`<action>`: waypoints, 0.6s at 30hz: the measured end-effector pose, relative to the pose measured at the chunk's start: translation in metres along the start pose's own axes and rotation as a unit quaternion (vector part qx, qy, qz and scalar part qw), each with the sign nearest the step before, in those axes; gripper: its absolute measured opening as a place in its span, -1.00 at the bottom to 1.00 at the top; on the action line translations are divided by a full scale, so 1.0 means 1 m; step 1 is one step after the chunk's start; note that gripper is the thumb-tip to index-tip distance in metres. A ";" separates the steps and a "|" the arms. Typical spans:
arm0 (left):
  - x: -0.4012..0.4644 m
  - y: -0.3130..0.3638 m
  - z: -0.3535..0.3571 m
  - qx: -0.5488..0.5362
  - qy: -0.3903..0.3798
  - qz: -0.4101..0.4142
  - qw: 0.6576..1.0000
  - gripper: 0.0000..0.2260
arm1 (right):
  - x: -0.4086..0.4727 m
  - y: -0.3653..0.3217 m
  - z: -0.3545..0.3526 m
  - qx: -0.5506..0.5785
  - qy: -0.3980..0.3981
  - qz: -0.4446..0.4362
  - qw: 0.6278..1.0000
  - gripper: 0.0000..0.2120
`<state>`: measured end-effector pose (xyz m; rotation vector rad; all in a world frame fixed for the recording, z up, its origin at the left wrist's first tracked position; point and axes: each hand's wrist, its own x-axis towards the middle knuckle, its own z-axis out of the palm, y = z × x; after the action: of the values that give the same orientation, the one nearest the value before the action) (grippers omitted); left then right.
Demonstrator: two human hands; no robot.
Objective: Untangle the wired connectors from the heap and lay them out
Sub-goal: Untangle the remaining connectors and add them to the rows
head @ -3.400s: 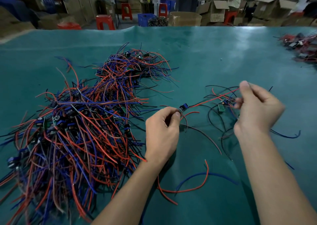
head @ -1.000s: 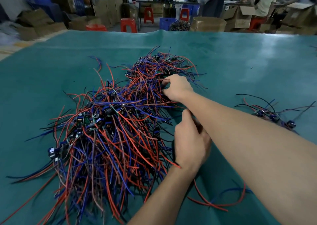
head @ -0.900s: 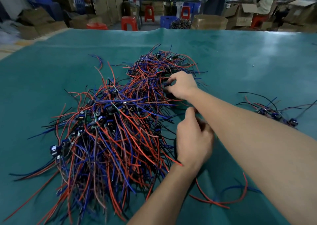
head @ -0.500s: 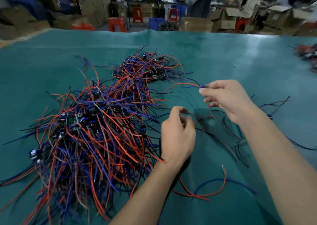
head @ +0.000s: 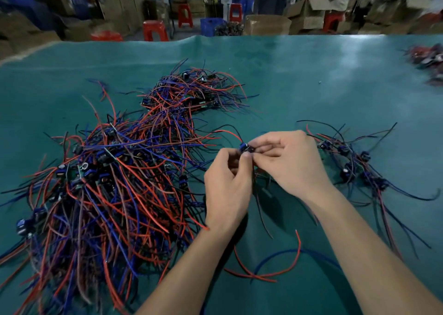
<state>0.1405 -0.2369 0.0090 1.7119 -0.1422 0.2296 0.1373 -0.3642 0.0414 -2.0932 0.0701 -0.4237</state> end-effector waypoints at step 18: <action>-0.003 0.003 -0.001 0.014 0.000 0.021 1.000 -0.80 | -0.007 -0.014 -0.003 -0.220 0.007 -0.146 0.965 -0.87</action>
<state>0.1370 -0.2363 0.0110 1.7380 -0.1771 0.2640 0.1278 -0.3572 0.0525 -2.5507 -0.1536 -0.6467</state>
